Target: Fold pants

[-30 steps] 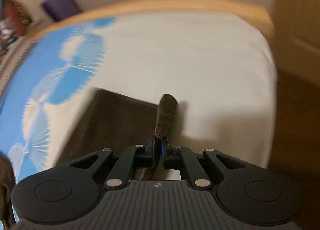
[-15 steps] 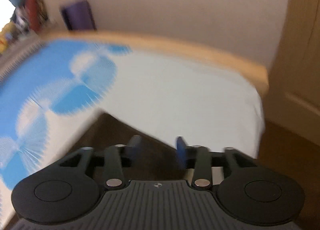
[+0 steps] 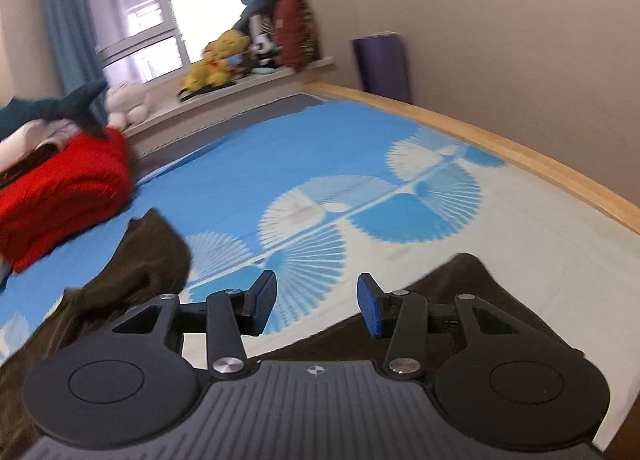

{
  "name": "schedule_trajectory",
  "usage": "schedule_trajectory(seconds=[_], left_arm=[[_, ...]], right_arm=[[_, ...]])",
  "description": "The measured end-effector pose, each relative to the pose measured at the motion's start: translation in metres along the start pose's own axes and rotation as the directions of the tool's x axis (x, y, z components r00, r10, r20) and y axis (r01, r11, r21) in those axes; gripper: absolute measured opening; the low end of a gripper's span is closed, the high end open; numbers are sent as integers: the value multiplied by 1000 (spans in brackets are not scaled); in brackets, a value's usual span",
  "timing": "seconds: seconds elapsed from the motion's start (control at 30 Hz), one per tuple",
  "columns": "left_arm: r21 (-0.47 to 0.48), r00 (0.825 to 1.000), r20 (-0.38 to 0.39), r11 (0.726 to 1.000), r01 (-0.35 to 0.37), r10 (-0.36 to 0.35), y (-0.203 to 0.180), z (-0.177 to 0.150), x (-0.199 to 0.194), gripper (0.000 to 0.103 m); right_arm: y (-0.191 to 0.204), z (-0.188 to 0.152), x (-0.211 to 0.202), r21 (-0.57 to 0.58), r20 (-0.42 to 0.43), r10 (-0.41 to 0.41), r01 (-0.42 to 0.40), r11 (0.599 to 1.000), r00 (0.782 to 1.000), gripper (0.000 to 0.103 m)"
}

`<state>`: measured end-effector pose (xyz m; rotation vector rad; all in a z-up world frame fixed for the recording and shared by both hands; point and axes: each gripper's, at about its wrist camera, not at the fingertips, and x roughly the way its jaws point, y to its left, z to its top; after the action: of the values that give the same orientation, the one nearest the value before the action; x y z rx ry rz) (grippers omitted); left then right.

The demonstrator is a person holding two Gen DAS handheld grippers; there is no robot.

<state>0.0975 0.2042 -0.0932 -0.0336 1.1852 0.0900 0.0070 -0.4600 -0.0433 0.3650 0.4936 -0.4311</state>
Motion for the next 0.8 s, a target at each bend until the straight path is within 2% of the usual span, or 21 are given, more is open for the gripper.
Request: schedule_trajectory(seconds=[0.1,0.13,0.17,0.27,0.33,0.37,0.43,0.5,0.57,0.7,0.8], left_arm=[[-34,995,93,998,45,-41,-6,5,-19,56],[-41,992,115,998,51,-46,-9,6,-24,46],[-46,990,133,997,60,-53,-11,7,-26,29],[-54,982,181,996,66,-56,-18,13,-35,7],[-64,977,207,995,75,-60,-20,15,-39,5],[-71,975,214,994,78,-62,-22,15,-42,5],[-85,972,226,993,82,-61,-22,19,-44,5],[-86,963,255,990,112,-87,-28,23,-47,5],[-73,960,249,986,148,-126,-40,29,-48,5],[-2,953,246,983,183,-177,-97,62,-48,5],[19,938,250,970,244,-241,-145,87,-41,6]], right_arm=[[21,-2,0,-26,-5,13,-13,1000,1000,45],[26,-3,-3,-26,-5,21,-22,999,1000,44],[33,-3,-2,-28,-5,32,-32,999,999,42],[54,-7,-14,-20,5,75,-75,997,997,25],[62,-5,-12,17,0,117,-117,993,993,7],[65,-5,-12,43,0,132,-132,990,991,5],[67,-4,-11,115,4,159,-158,981,987,5],[71,-3,-7,170,7,182,-180,969,983,5],[74,-2,-2,206,2,214,-209,956,977,5],[90,-2,14,197,-28,261,-251,948,965,6],[110,-3,25,153,-53,287,-276,949,957,6]])
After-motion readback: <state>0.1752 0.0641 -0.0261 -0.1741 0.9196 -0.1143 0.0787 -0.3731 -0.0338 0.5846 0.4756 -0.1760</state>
